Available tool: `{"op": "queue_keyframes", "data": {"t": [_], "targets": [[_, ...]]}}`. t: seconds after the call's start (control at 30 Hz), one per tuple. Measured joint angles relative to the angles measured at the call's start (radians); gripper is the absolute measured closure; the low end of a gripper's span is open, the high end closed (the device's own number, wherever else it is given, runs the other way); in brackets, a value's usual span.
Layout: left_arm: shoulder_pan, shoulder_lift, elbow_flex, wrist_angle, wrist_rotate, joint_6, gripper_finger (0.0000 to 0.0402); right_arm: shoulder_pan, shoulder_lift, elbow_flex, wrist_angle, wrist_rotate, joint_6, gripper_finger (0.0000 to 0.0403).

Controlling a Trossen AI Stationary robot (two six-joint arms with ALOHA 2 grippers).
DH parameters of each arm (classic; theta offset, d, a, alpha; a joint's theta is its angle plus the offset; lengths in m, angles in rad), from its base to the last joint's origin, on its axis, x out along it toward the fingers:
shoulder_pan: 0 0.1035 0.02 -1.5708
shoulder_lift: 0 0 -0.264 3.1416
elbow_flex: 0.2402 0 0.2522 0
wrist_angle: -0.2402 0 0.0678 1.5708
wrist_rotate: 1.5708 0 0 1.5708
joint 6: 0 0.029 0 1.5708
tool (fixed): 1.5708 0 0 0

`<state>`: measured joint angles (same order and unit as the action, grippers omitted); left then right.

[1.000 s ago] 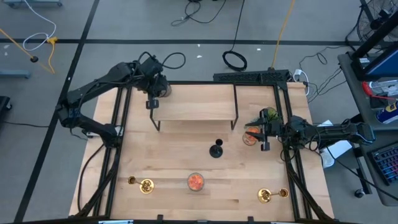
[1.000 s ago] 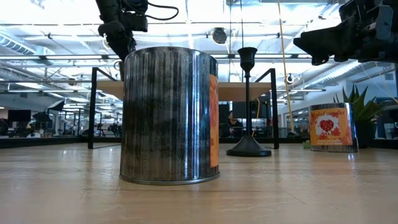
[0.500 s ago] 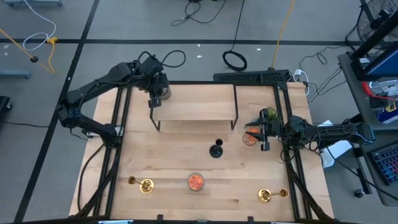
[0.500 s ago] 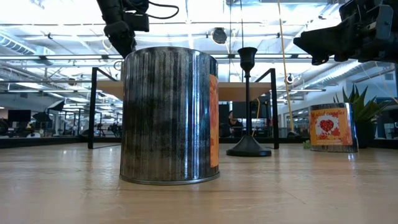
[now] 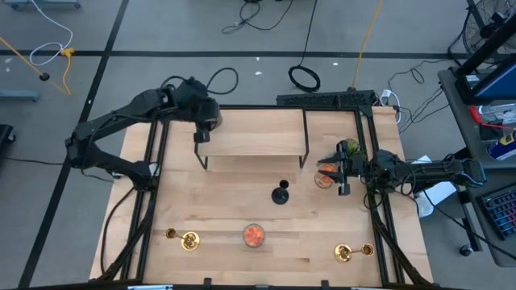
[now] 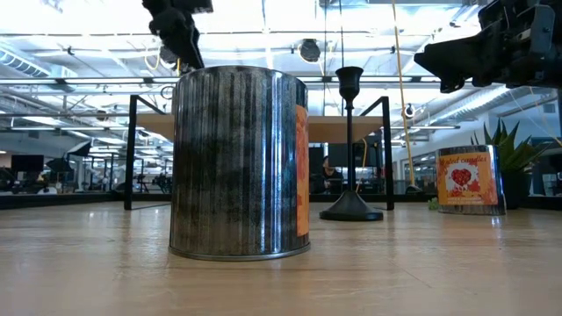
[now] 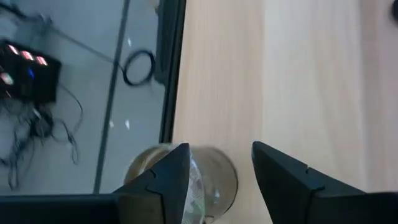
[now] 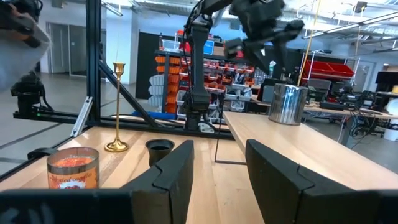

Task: Pick & Place candle stick holders
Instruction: Put the top orange scented candle on the shelf

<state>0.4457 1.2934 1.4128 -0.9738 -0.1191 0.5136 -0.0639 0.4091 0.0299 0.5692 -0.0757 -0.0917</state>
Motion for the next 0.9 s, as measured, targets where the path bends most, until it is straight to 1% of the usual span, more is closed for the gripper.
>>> {"op": "queue_keyframes", "data": {"t": [0.13,0.23,0.37,0.47,0.63,0.8,0.9], "targets": [[-0.068,-0.05,0.0,0.03,-0.003,-0.037,0.0219,0.0,0.0,0.012,0.004,0.0,0.014,0.0261],[-0.119,-0.086,0.0,0.069,-0.003,-0.084,0.0226,0.0,0.008,0.047,-0.003,0.0,-0.007,0.0261],[-0.166,-0.115,0.0,0.147,-0.005,-0.123,0.0241,0.0,0.037,0.136,-0.091,-0.003,0.006,0.0261],[-0.189,-0.13,0.0,0.167,-0.004,-0.129,0.0253,0.0,0.084,0.202,-0.178,0.0,0.063,0.0261],[-0.206,-0.13,0.0,0.145,-0.013,-0.134,0.0271,0.0,0.184,0.308,-0.32,0.0,0.123,0.0261],[-0.207,-0.121,0.0,0.135,-0.013,-0.137,0.0285,0.0,0.267,0.413,-0.554,0.0,0.183,0.0261],[-0.206,-0.116,0.0,0.134,-0.013,-0.165,0.029,0.0,0.285,0.457,-0.637,0.0,0.219,0.0261]]}}
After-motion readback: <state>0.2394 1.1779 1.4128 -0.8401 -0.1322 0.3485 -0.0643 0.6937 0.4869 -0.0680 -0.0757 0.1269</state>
